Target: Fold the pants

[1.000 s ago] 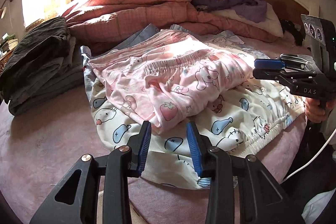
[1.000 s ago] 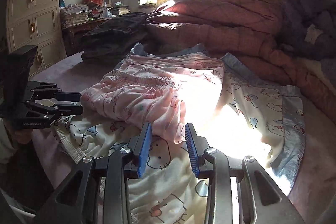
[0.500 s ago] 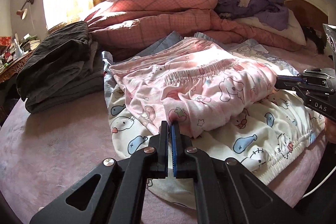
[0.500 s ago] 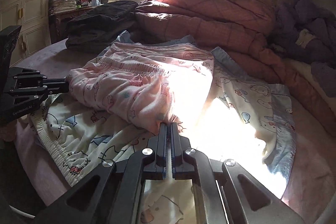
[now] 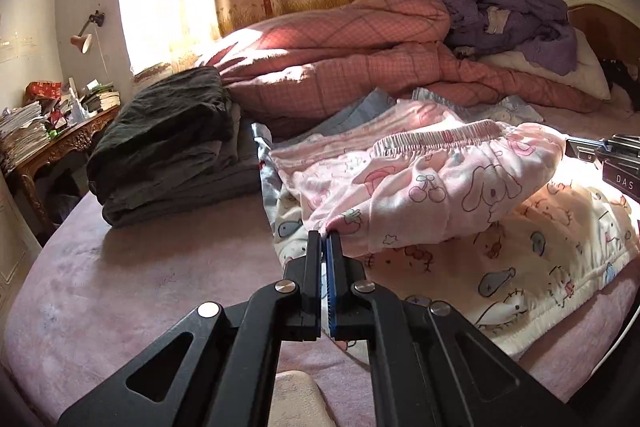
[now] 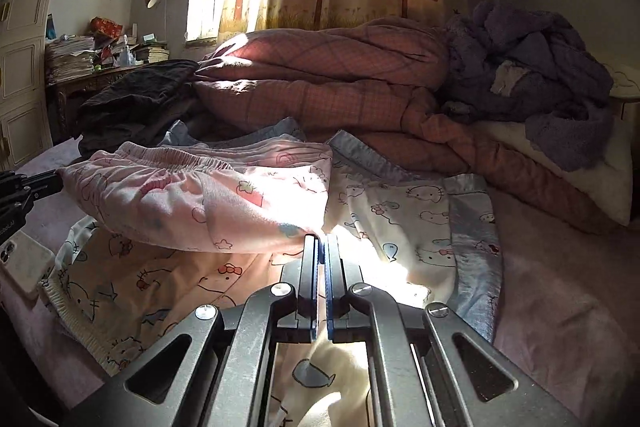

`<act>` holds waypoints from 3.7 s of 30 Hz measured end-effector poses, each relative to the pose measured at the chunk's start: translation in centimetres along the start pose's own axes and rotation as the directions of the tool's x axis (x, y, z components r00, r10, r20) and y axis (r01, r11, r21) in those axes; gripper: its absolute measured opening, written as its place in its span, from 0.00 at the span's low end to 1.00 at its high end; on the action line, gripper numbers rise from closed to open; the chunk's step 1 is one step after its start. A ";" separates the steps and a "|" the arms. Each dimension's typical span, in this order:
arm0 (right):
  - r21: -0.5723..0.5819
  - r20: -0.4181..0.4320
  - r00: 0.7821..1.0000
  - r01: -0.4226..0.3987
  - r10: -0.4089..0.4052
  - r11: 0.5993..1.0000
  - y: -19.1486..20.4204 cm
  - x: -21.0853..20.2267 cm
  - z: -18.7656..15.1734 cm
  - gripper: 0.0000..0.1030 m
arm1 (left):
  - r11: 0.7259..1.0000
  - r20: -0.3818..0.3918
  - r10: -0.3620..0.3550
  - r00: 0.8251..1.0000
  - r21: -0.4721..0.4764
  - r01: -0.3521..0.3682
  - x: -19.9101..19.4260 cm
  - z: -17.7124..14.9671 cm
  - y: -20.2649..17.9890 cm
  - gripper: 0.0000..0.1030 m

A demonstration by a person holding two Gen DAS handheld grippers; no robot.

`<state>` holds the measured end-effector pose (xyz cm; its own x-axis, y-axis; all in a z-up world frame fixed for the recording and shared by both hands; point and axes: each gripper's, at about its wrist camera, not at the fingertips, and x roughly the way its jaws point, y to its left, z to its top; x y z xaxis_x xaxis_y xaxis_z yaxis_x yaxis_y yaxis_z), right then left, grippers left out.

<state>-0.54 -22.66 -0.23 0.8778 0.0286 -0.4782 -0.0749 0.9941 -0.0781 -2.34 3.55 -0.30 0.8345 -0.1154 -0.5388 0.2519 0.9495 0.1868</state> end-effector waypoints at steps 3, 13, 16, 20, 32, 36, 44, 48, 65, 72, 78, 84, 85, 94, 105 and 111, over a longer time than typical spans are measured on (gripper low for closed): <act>0.008 -0.124 0.992 0.001 0.000 1.000 0.1 2.6 -1.3 0.02 | 0.999 -0.089 -0.031 0.996 -0.031 0.028 1.8 -1.2 0.4 0.02; 0.063 -0.135 0.990 -0.023 0.031 0.998 -1.2 2.4 -1.0 0.02 | 0.997 -0.092 -0.010 0.996 -0.073 0.004 1.0 -1.4 2.0 0.01; -0.001 -0.113 0.993 -0.022 0.022 1.000 0.0 1.9 -1.3 0.02 | 0.998 -0.091 0.007 0.996 -0.054 -0.012 0.9 -1.7 1.8 0.01; -0.015 -0.064 0.998 -0.026 0.025 1.000 0.4 0.6 -0.6 0.02 | 0.999 -0.091 0.010 0.996 -0.052 -0.015 0.7 -1.5 1.7 0.03; 0.138 -0.050 0.993 -0.095 0.103 0.986 -3.6 -0.5 1.4 0.22 | 0.984 -0.033 -0.160 0.987 -0.089 0.157 -2.2 1.7 2.8 0.23; 0.079 -0.133 0.915 -0.374 0.382 0.924 -0.9 0.3 3.9 0.53 | 0.949 -0.119 -0.316 0.941 -0.060 0.311 0.1 4.6 1.5 0.33; -0.102 -0.313 0.853 -0.466 0.417 0.879 4.1 5.7 5.0 0.54 | 0.910 -0.300 -0.406 0.863 -0.050 0.411 6.5 4.9 -0.5 0.38; -0.043 -0.354 0.818 -0.499 0.454 0.865 3.9 8.0 4.5 0.54 | 0.888 -0.322 -0.448 0.834 -0.057 0.455 7.2 4.3 -0.5 0.39; -0.062 -0.224 0.860 -0.482 0.459 0.874 4.3 6.4 7.4 0.09 | 0.924 -0.158 -0.376 0.913 0.011 0.382 4.5 8.9 0.0 0.09; -0.071 -0.192 0.885 -0.444 0.425 0.893 4.5 8.2 10.0 0.09 | 0.933 -0.164 -0.358 0.919 -0.019 0.360 7.4 10.2 0.7 0.09; -0.041 -0.259 0.885 -0.410 0.387 0.911 5.0 12.6 7.6 0.09 | 0.946 -0.253 -0.316 0.914 -0.013 0.324 11.2 7.2 0.1 0.19; -0.070 -0.250 0.923 -0.318 0.292 0.945 4.9 13.2 6.7 0.34 | 0.975 -0.177 -0.215 0.960 0.021 0.222 9.6 7.5 0.6 0.34; -0.071 -0.220 0.937 -0.293 0.272 0.953 4.6 12.7 6.9 0.36 | 0.983 -0.144 -0.176 0.974 0.025 0.181 8.8 7.7 0.8 0.36; 0.026 -0.082 0.950 -0.299 0.300 0.954 2.9 6.3 6.9 0.40 | 0.996 -0.098 -0.083 0.992 -0.030 0.080 4.1 5.7 0.2 0.37; 0.000 -0.311 0.914 -0.272 0.258 0.962 5.5 9.6 1.8 0.74 | 0.984 -0.277 -0.124 0.953 -0.161 0.082 7.8 1.4 0.5 0.42; 0.057 -0.323 0.901 -0.289 0.291 0.956 4.7 10.1 1.4 0.76 | 0.987 -0.270 -0.106 0.957 -0.142 0.070 7.5 1.4 0.2 0.45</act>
<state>8.61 -17.53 -4.18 0.6161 0.2815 -0.7357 -0.2981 0.9478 0.1131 4.67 2.47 -3.12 0.6397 -0.1327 -0.7571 0.2372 0.9710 0.0302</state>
